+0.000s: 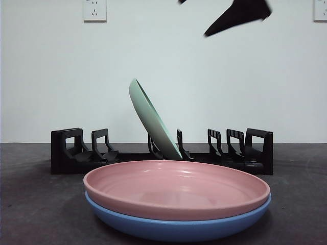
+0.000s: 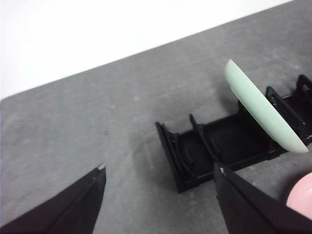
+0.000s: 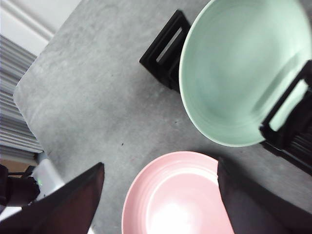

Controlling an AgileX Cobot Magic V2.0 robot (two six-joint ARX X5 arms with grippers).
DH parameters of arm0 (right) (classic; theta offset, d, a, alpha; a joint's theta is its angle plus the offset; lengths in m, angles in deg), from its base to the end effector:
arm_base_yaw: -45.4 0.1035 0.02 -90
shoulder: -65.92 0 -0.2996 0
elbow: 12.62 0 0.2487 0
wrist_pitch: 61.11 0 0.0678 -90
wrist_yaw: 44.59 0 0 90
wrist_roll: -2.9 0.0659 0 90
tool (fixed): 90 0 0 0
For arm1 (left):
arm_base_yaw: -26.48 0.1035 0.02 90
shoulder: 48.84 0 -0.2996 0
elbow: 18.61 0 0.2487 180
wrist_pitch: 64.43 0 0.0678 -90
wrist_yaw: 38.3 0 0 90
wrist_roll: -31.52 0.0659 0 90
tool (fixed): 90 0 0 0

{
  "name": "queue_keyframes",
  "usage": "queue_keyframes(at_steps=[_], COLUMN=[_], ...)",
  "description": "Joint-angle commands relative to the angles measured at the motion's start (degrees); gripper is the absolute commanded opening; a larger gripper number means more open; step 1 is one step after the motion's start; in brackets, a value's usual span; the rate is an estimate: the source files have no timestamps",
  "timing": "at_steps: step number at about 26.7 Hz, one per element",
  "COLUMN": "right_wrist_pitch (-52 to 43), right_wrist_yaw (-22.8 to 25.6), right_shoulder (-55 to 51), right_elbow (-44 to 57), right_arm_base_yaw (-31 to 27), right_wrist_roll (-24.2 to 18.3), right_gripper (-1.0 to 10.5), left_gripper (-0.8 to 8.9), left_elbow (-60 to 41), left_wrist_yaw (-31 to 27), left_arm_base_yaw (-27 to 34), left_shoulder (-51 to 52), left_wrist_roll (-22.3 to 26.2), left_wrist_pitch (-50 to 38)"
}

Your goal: Place the plate

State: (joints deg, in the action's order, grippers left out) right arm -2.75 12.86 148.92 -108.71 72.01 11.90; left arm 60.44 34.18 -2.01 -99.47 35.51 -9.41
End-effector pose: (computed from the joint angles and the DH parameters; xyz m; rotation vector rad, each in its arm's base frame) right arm 0.2635 0.1717 0.3696 0.1778 0.8990 0.9101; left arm 0.1549 -0.0615 0.3950 0.2501 0.4217 -0.2030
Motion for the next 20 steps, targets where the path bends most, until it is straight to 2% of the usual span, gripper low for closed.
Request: queue_keyframes(at_steps=[1, 5, 15, 20], right_wrist_pitch=[-0.94, -0.98, -1.14, -1.68], right_wrist_yaw=[-0.39, -0.24, -0.17, 0.72], right_shoulder=[4.02, 9.66, 26.34, 31.89], right_elbow=[-3.69, -9.42, -26.99, -30.05], right_arm_base_yaw=[1.29, 2.36, 4.02, 4.28], right_wrist_roll=[1.09, 1.36, 4.74, 5.64], right_gripper=[3.6, 3.4, 3.2, 3.2], left_gripper=[3.49, 3.49, 3.48, 3.48], left_elbow=[-4.13, -7.52, -7.74, -7.74], left_wrist_yaw=[1.84, 1.84, 1.84, 1.84], left_arm_base_yaw=[0.15, 0.33, 0.48, 0.46], left_shoulder=[1.62, 2.45, 2.34, 2.34], left_wrist_roll=[0.83, 0.35, -0.63, -0.63], left_wrist_pitch=[-3.17, -3.17, -2.03, -2.08])
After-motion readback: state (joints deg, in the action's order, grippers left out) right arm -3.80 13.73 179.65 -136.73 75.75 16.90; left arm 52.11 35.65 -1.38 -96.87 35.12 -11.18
